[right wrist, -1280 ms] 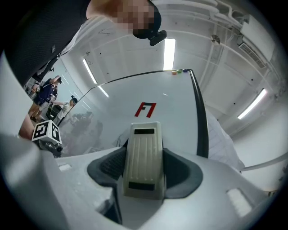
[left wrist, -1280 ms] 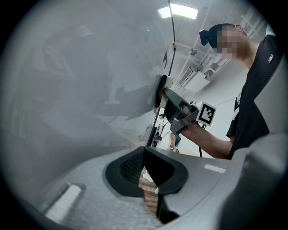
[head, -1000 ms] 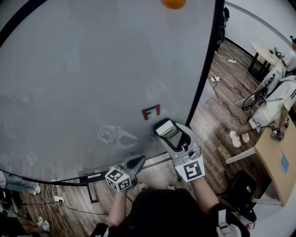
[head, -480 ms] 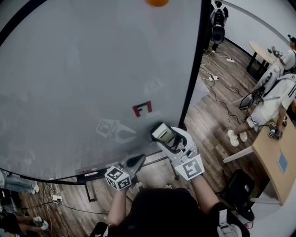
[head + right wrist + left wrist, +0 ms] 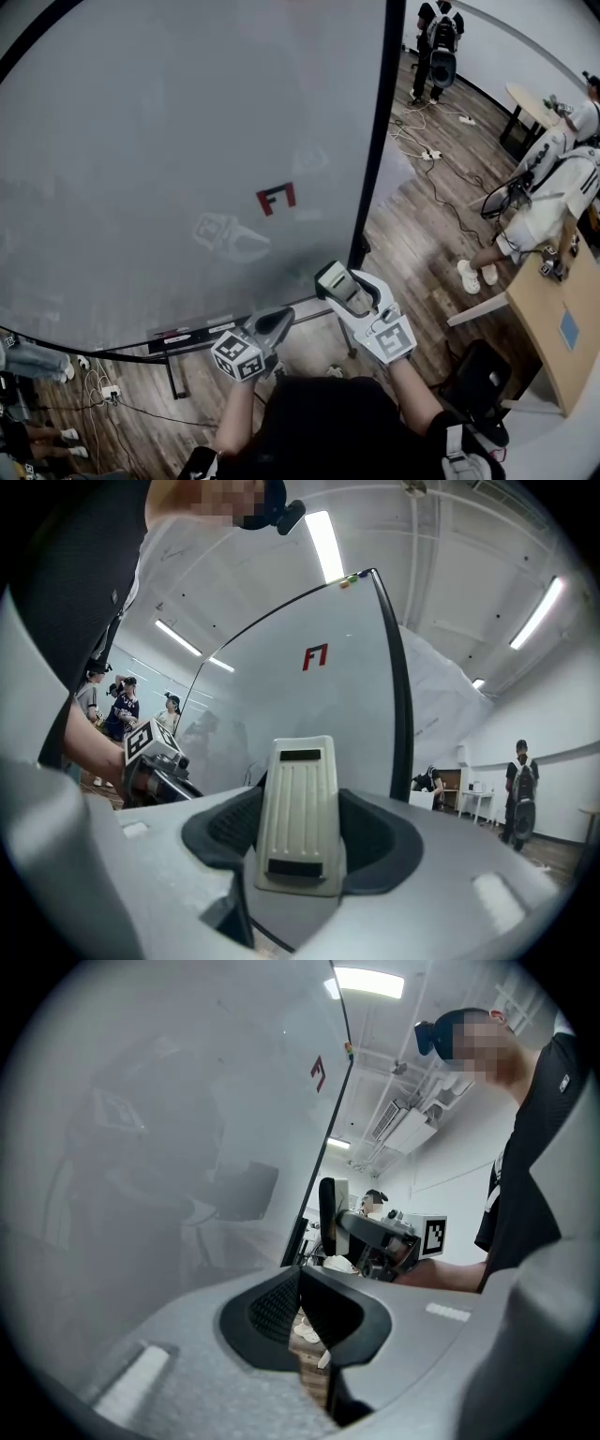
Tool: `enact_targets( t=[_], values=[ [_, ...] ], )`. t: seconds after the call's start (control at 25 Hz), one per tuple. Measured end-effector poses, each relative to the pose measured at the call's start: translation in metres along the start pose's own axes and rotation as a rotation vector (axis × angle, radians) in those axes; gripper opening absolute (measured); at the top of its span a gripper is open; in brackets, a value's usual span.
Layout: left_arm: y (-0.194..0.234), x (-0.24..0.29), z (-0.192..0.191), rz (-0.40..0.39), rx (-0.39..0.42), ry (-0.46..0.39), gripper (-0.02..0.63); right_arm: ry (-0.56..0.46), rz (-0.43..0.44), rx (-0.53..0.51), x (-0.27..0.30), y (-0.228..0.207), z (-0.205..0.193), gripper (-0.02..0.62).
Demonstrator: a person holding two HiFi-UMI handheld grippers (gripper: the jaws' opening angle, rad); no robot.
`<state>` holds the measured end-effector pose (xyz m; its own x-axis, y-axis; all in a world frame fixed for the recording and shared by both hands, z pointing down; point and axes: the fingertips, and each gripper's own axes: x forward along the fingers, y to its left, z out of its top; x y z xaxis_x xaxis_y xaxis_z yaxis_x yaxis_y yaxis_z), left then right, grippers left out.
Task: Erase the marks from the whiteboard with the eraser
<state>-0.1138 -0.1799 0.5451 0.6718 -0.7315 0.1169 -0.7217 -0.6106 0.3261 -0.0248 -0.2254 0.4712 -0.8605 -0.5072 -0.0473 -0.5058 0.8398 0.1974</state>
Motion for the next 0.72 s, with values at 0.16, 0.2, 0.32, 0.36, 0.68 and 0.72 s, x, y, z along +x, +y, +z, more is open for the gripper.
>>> enact_targets(
  t=[0.16,0.2,0.32,0.36,0.68,0.72],
  values=[
    [-0.008,-0.006,-0.012,0.014,-0.011,0.006,0.011,0.026,0.001,0.019,-0.012,0.006,-0.015,0.256],
    [-0.010,-0.008,-0.014,0.018,-0.014,0.008,0.011,0.028,0.001,0.023,-0.014,0.008,-0.017,0.256],
    [-0.016,-0.014,-0.021,0.033,-0.021,0.014,0.011,0.043,0.010,0.030,-0.019,0.014,-0.024,0.256],
    [-0.018,-0.017,-0.022,0.039,-0.023,0.016,0.011,0.048,0.014,0.037,-0.020,0.016,-0.027,0.256],
    [-0.019,-0.044,-0.036,0.085,-0.044,0.035,0.011,0.074,0.048,0.057,-0.014,0.037,-0.044,0.256],
    [-0.018,-0.047,-0.037,0.085,-0.045,0.036,0.011,0.076,0.048,0.057,-0.012,0.040,-0.044,0.256]
  ],
)
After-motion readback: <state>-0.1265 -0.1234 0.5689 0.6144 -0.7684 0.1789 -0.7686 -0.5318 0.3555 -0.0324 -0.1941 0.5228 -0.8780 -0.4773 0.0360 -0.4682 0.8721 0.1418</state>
